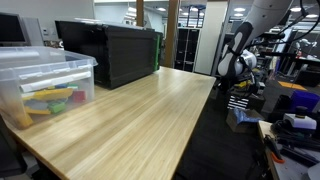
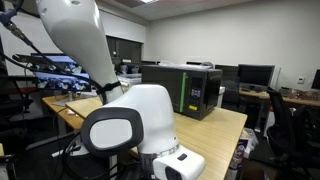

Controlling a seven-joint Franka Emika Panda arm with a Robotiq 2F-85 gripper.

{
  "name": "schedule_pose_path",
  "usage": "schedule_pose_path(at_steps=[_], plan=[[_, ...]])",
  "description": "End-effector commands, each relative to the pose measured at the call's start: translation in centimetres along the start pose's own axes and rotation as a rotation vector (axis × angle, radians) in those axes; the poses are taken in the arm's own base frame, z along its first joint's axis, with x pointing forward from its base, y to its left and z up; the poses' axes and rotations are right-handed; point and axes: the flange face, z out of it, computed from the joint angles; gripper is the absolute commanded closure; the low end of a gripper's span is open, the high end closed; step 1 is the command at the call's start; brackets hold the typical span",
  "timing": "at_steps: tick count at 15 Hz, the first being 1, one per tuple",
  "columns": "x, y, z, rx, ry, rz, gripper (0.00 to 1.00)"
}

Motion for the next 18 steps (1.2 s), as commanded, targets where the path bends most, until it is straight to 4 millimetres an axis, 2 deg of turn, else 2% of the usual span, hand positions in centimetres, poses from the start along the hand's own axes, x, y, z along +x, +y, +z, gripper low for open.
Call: schedule_pose_path(at_steps=[1,9,18], plan=[[-0.2,-1.7,-1.0,0.017,-0.018,0.005,0.98],[-0.8,-2.8,-1.1,0.016,-0.061,-0.011,0.98],[0.7,-2.6,-1.7,0.007,-0.020,0.012,0.98]])
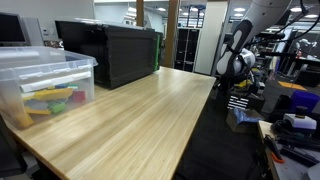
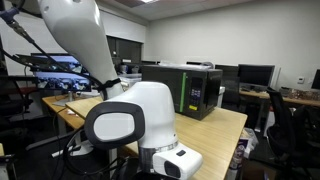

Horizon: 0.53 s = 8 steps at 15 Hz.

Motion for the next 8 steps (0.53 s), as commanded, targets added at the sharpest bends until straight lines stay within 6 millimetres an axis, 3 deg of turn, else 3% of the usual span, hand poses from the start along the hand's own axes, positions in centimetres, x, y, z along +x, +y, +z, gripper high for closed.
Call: schedule_pose_path(at_steps=[1,8], plan=[[1.02,-1.73,-1.23,0.013,0.035,0.028,0.98],[0.51,-2.14,-0.34,0.008,0.029,0.036,0.98]])
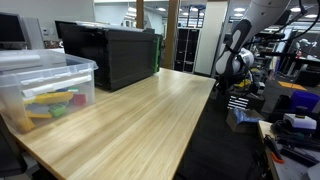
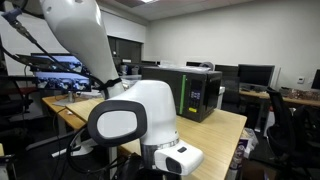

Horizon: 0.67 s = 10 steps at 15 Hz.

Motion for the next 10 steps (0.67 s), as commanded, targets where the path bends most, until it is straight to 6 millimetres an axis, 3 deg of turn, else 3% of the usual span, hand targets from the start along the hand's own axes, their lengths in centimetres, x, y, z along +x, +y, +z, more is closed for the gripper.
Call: schedule_pose_path(at_steps=[1,7,10], plan=[[-0.2,-1.6,0.5,0.008,0.015,0.023,0.98],[-1.0,-0.6,3.8,-0.046,0.012,0.100,0.98],[-0.6,-1.4,3.0,-0.025,0.001,0.122,0.98]])
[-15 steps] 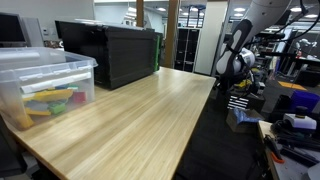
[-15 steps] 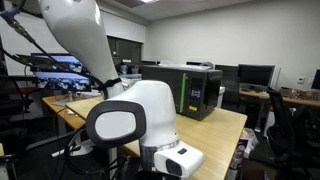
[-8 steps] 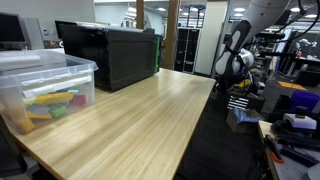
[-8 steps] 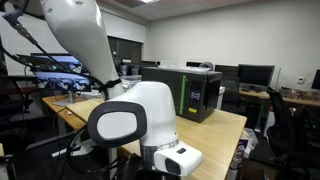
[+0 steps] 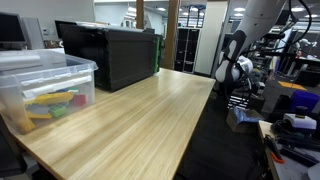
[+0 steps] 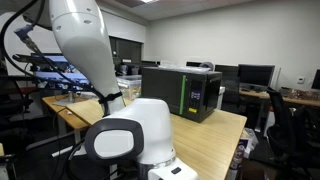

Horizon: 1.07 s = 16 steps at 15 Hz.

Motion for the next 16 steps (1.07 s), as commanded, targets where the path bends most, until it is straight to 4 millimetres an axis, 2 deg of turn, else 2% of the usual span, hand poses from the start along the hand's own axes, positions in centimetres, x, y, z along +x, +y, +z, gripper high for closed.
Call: schedule_pose_path(at_steps=[1,4,8,11,16], plan=[[0.9,-1.5,-1.5,0.017,0.021,0.031,0.98],[1.6,-1.3,-3.0,-0.008,0.037,0.024,0.98],[1.8,-0.3,-4.0,-0.093,0.001,-0.022,0.98],[3.9,0.3,-6.6,-0.107,0.057,-0.010,0.98],[3.9,-0.1,-6.5,-0.166,0.038,-0.042,0.98]])
